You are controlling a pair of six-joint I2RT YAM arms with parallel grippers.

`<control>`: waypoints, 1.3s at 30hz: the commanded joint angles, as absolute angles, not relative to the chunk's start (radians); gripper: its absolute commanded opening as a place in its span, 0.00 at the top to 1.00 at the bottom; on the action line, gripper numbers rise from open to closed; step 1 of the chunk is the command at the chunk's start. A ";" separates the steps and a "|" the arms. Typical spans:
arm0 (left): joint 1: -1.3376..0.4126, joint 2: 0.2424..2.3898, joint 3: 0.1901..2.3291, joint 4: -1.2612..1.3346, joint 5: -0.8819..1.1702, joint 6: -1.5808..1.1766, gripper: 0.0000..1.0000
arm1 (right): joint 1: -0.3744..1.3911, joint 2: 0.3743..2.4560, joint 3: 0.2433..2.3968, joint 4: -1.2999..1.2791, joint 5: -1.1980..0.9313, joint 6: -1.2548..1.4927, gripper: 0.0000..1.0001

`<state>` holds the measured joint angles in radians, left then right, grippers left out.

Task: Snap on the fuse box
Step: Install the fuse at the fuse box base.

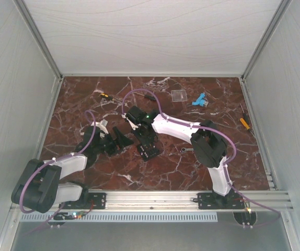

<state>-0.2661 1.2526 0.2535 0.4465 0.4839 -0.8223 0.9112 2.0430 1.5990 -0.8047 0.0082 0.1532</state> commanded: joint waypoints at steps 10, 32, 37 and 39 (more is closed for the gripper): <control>-0.261 1.236 0.253 0.490 0.510 -0.827 0.01 | 0.922 2.047 1.589 -0.782 0.028 0.166 0.87; -0.302 1.285 0.262 0.556 0.568 -0.877 0.18 | 0.924 1.948 1.521 -0.726 0.059 0.182 0.88; -0.327 1.347 0.281 0.610 0.585 -0.902 0.31 | 0.925 1.951 1.517 -0.713 0.056 0.186 0.88; -0.336 1.375 0.294 0.625 0.591 -0.908 0.35 | 0.924 1.953 1.517 -0.715 0.058 0.188 0.88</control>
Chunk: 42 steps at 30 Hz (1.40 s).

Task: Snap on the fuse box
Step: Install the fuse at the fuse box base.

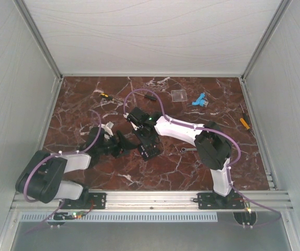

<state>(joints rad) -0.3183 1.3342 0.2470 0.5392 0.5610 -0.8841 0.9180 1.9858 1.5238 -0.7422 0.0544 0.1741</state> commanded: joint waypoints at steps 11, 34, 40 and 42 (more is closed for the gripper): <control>-0.355 1.493 0.350 0.672 0.599 -0.919 0.48 | 0.923 1.931 1.514 -0.706 0.049 0.196 0.87; -0.369 1.622 0.364 0.746 0.604 -0.943 0.67 | 0.923 1.963 1.500 -0.703 0.065 0.224 0.88; -0.370 1.625 0.358 0.751 0.608 -0.945 0.69 | 0.921 1.966 1.491 -0.709 0.065 0.223 0.92; -0.370 1.625 0.357 0.752 0.610 -0.946 0.70 | 0.922 1.970 1.490 -0.717 0.065 0.221 0.93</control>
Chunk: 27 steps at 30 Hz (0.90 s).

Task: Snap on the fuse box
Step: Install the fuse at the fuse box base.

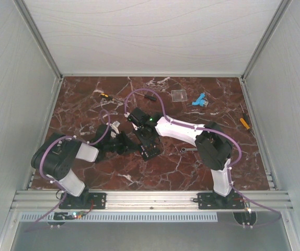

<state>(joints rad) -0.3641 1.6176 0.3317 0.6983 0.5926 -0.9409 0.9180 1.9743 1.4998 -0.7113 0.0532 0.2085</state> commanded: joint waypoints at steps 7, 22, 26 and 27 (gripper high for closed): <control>-0.370 1.626 0.355 0.752 0.609 -0.947 0.71 | 0.921 1.983 1.483 -0.729 0.062 0.216 0.99; -0.371 1.635 0.356 0.757 0.616 -0.947 0.72 | 0.908 2.073 1.491 -0.750 0.067 0.206 1.00; -0.372 1.638 0.354 0.761 0.617 -0.950 0.73 | 0.906 2.106 1.493 -0.751 0.068 0.202 1.00; -0.371 1.638 0.353 0.761 0.618 -0.950 0.73 | 0.906 2.116 1.492 -0.751 0.066 0.200 1.00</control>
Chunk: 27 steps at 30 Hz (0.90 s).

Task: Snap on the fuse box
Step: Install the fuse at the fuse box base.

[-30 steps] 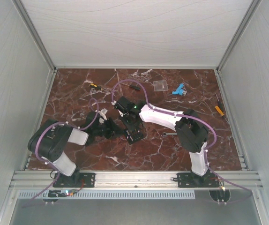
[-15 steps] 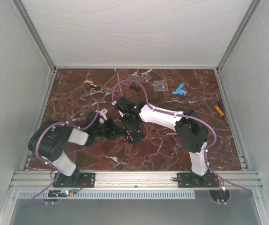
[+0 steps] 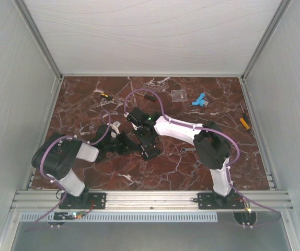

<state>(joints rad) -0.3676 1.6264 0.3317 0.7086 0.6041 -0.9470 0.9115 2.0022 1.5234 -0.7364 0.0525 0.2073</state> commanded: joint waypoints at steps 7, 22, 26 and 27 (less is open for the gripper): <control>-0.371 1.649 0.357 0.768 0.623 -0.951 0.73 | 0.903 2.185 1.487 -0.728 0.082 0.195 1.00; -0.373 1.650 0.351 0.780 0.623 -0.955 0.73 | 0.890 2.197 1.465 -0.664 0.077 0.191 1.00; -0.374 1.629 0.345 0.777 0.623 -0.958 0.73 | 0.910 2.068 1.474 -0.649 0.036 0.187 1.00; -0.374 1.621 0.343 0.773 0.622 -0.959 0.73 | 0.914 2.040 1.478 -0.648 0.034 0.187 1.00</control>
